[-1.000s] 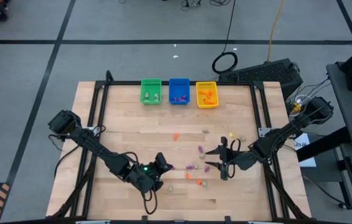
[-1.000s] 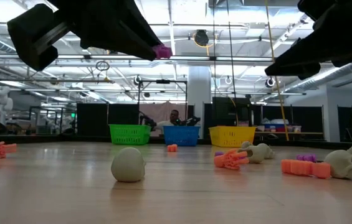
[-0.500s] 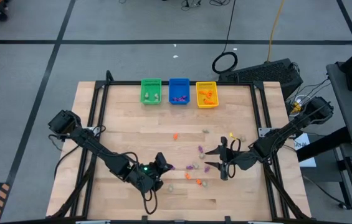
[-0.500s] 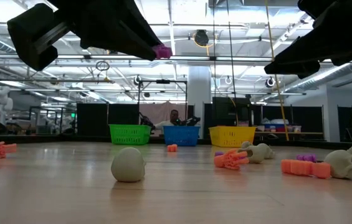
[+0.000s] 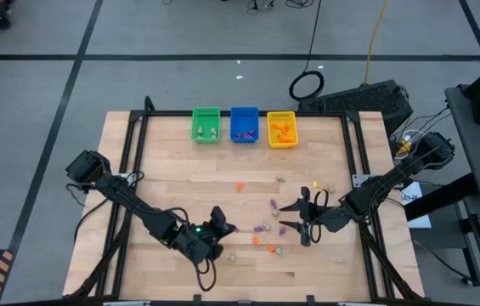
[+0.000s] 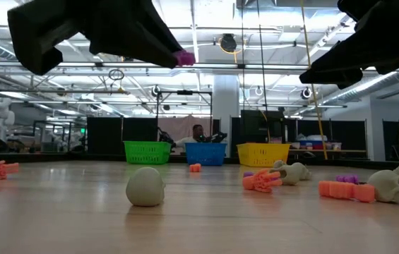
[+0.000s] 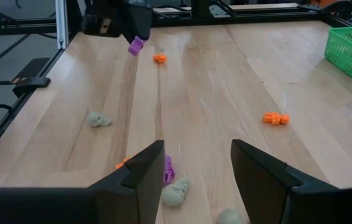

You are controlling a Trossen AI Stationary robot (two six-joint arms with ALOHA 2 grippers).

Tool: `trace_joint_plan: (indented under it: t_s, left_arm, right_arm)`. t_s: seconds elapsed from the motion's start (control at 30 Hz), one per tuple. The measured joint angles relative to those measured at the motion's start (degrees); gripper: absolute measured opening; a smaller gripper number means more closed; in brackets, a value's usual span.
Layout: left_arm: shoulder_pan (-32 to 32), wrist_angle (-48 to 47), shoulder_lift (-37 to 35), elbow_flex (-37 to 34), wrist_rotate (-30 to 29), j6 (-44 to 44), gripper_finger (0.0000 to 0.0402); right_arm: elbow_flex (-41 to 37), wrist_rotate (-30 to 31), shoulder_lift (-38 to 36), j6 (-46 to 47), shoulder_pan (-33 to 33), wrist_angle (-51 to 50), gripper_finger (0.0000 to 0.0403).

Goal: Sort Halloween decoration
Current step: Put the purple skeleton toy into the blue bin

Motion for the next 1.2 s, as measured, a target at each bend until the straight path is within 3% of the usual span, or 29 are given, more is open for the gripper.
trace_joint_plan:
  t_s: [0.6,0.73,0.87,1.2]
  left_arm:
    - [0.00,0.00,0.00,0.00,0.28,-53.16,0.0045]
    - [0.00,0.00,0.00,0.00,0.31,-61.54,0.0045]
    - [0.00,-0.02,0.00,0.00,0.30,-60.85,0.0045]
    - [0.90,-0.02,0.02,0.00,0.17,-44.95,0.0045]
  right_arm:
    - [0.00,0.00,0.00,0.02,0.00,0.00,0.0171]
    - [0.00,0.00,0.00,0.02,0.00,0.00,0.0171]
    - [0.00,0.00,0.00,0.02,0.00,0.00,0.0171]
    - [0.00,0.00,0.00,0.02,0.00,0.00,0.0171]
